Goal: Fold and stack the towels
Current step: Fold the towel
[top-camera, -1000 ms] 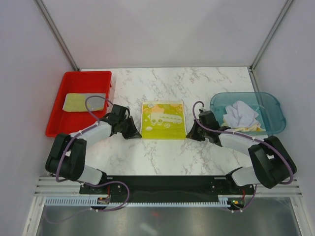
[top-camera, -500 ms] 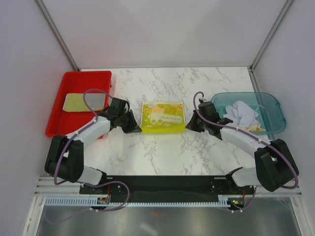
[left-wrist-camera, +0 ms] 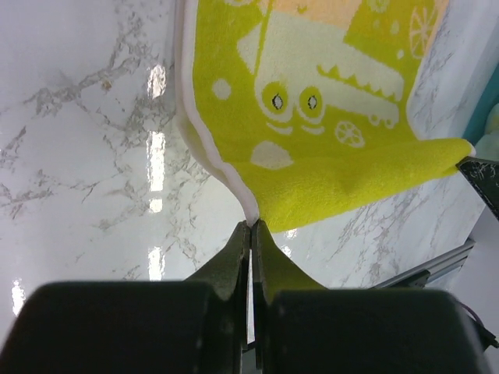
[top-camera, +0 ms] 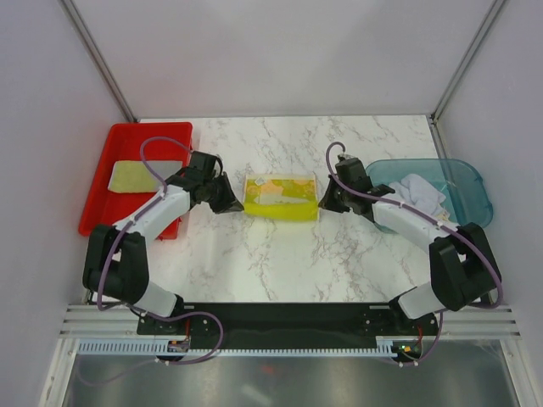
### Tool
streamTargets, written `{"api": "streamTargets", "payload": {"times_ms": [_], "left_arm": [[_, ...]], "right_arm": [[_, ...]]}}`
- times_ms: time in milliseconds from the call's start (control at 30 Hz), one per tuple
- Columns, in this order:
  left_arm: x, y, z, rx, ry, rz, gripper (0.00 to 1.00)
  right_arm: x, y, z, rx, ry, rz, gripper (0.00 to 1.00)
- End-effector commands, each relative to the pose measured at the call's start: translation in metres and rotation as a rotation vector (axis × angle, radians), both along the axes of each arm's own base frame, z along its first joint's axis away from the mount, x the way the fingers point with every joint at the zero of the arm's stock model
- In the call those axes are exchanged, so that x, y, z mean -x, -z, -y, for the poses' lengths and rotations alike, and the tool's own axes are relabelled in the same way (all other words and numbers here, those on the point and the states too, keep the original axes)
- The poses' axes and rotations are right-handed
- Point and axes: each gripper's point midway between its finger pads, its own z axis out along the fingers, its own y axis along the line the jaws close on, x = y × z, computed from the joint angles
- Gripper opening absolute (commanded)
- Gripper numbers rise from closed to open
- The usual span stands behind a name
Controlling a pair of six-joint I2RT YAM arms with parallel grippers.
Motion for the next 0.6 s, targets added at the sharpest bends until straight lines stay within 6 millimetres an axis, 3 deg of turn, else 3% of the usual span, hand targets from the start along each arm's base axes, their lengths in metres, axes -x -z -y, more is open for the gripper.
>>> {"api": "streamTargets", "payload": {"times_ms": [0,367,500,567], "left_arm": [[-0.025,-0.017,-0.002,-0.013,0.009,0.063,0.02],[-0.078,-0.023,0.001,-0.001,-0.003,0.066,0.02],[-0.094,-0.018,-0.001,-0.004,-0.005,0.063,0.02],[-0.103,-0.015,-0.002,-0.009,-0.009,0.062,0.02]], "right_arm": [[-0.020,-0.014,0.000,0.020,0.003,0.043,0.00],[-0.074,-0.020,-0.002,0.048,0.013,0.060,0.00],[-0.091,-0.012,-0.003,0.047,0.009,0.038,0.00],[-0.101,-0.017,-0.006,0.041,0.003,0.054,0.00]]}}
